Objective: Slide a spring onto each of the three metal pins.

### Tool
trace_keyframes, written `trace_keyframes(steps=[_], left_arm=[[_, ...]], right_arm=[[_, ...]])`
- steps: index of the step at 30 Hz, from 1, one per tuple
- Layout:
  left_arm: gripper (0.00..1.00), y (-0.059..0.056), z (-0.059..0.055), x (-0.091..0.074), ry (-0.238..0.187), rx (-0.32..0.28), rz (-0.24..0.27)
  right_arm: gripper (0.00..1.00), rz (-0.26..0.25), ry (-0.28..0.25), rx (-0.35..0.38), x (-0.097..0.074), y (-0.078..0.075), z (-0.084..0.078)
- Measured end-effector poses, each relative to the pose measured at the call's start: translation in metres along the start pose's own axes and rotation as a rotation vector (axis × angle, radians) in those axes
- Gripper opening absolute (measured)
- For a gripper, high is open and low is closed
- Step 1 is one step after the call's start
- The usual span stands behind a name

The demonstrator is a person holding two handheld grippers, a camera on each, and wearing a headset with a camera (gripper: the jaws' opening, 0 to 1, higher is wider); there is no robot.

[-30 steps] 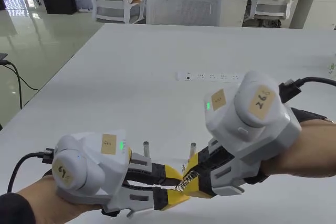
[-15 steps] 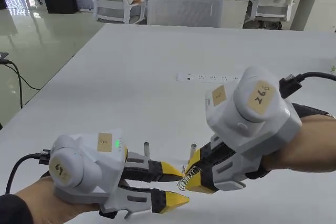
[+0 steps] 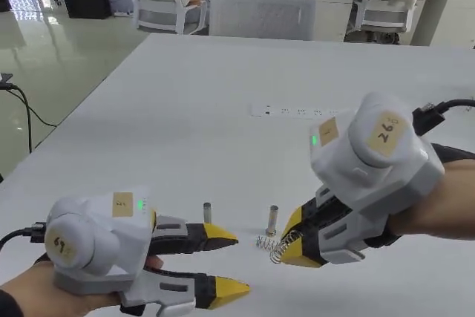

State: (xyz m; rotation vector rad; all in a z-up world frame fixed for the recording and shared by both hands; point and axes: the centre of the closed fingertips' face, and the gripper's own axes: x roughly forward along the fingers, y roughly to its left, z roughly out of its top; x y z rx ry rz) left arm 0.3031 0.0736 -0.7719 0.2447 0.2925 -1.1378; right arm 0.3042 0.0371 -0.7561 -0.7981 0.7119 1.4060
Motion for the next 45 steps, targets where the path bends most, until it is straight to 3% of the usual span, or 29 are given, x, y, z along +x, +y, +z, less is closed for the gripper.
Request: trace_keyframes(steps=[15,21,30,40,45], left_arm=[[0.51,0.015,-0.029,-0.027,-0.004,-0.099,0.131],[0.54,0.017,-0.039,-0.036,-0.004,-0.134,0.175],[0.60,0.018,-0.041,-0.040,-0.021,-0.159,0.219],[0.63,0.015,-0.038,-0.039,-0.033,-0.160,0.228],[0.63,0.014,-0.040,-0.041,-0.031,-0.162,0.230]], right_arm=[[0.08,-0.039,0.023,0.039,-0.012,-0.018,-0.015],[0.08,-0.057,0.043,0.051,-0.018,-0.027,-0.024],[0.08,-0.101,0.080,0.067,-0.033,-0.049,-0.038],[0.08,-0.129,0.133,0.083,-0.041,-0.072,-0.053],[0.08,-0.144,0.195,0.082,-0.039,-0.084,-0.066]])
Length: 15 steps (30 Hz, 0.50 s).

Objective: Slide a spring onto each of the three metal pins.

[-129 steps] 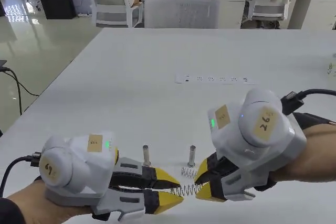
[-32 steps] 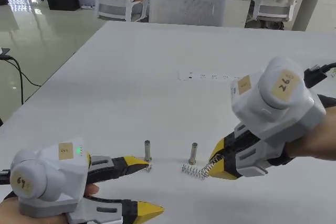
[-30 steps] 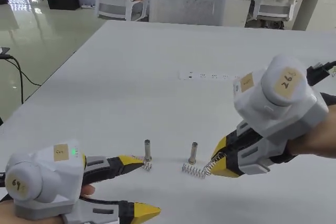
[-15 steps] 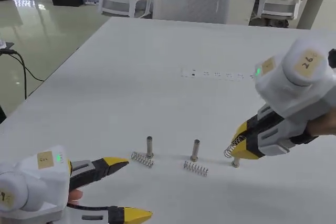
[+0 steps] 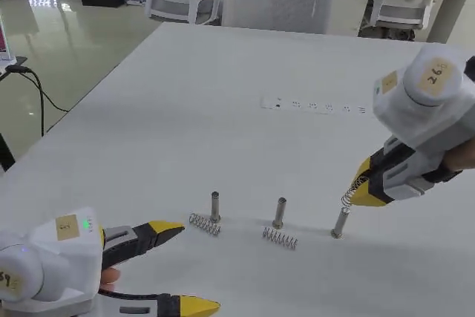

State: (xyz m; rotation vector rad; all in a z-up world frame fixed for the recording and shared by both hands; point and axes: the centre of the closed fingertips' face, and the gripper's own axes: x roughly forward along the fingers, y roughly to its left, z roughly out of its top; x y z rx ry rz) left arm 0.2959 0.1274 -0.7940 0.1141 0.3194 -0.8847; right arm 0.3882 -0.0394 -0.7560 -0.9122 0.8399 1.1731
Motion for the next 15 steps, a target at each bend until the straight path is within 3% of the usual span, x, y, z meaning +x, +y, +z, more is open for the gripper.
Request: trace_keyframes(steps=[15], left_arm=[[0.63,0.000,-0.001,-0.002,-0.002,0.000,0.008]], right_arm=[[0.08,0.021,0.116,-0.024,0.024,-0.012,-0.017]])
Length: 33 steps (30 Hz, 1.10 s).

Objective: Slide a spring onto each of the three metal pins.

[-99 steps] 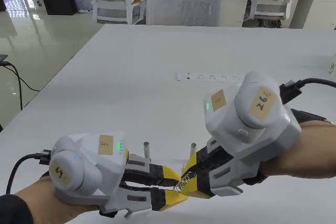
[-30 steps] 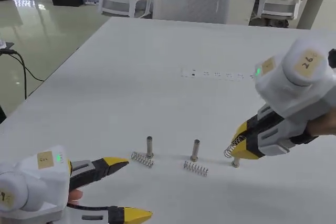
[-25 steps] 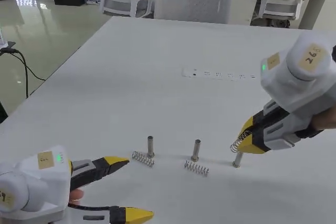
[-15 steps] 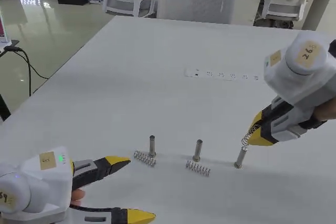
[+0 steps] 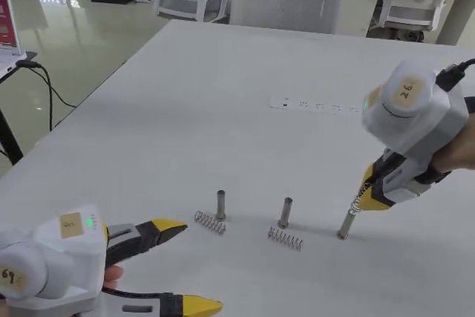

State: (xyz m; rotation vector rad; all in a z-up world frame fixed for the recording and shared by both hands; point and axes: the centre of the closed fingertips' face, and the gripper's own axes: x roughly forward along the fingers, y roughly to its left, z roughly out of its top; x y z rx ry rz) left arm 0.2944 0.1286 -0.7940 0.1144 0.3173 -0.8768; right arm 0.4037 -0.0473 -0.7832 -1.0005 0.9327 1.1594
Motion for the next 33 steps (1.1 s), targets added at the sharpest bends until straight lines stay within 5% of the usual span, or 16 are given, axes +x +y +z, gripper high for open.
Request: trace_keyframes(steps=[33], left_arm=[[0.61,0.001,-0.001,-0.003,0.007,0.004,0.007]], right_arm=[[0.08,0.056,0.041,0.036,0.037,-0.002,-0.010]])
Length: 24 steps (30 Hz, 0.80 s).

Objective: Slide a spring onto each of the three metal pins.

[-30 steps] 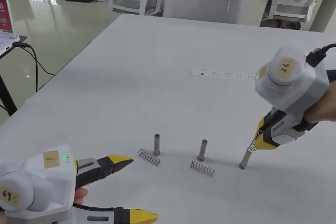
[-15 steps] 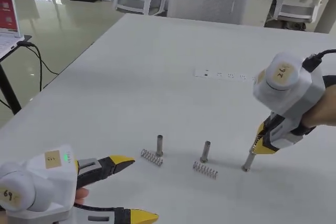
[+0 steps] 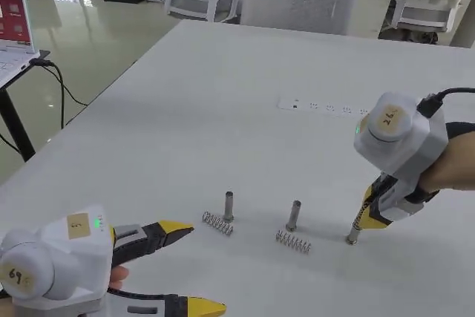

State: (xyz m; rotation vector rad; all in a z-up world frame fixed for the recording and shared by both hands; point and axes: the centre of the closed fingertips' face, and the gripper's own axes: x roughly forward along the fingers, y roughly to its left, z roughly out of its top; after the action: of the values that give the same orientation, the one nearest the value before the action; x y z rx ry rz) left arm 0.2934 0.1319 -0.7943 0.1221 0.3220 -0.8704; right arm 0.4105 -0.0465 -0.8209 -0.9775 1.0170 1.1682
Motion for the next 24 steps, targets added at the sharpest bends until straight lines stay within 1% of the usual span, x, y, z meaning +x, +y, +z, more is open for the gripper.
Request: trace_keyframes(steps=[6,15,18,24], left_arm=[[0.61,0.001,0.000,0.000,0.001,0.001,0.002],[0.61,0.002,-0.001,0.000,0.003,-0.001,0.006],[0.61,0.002,-0.001,0.000,0.003,-0.003,0.007],[0.61,0.002,-0.001,0.000,0.004,-0.002,0.007]], right_arm=[[0.08,0.007,0.011,0.011,0.012,-0.001,-0.004],[0.09,0.016,0.027,0.021,0.025,0.001,-0.011],[0.09,0.014,0.031,0.019,0.027,0.001,-0.013],[0.09,0.012,0.020,0.028,0.027,0.000,-0.011]])
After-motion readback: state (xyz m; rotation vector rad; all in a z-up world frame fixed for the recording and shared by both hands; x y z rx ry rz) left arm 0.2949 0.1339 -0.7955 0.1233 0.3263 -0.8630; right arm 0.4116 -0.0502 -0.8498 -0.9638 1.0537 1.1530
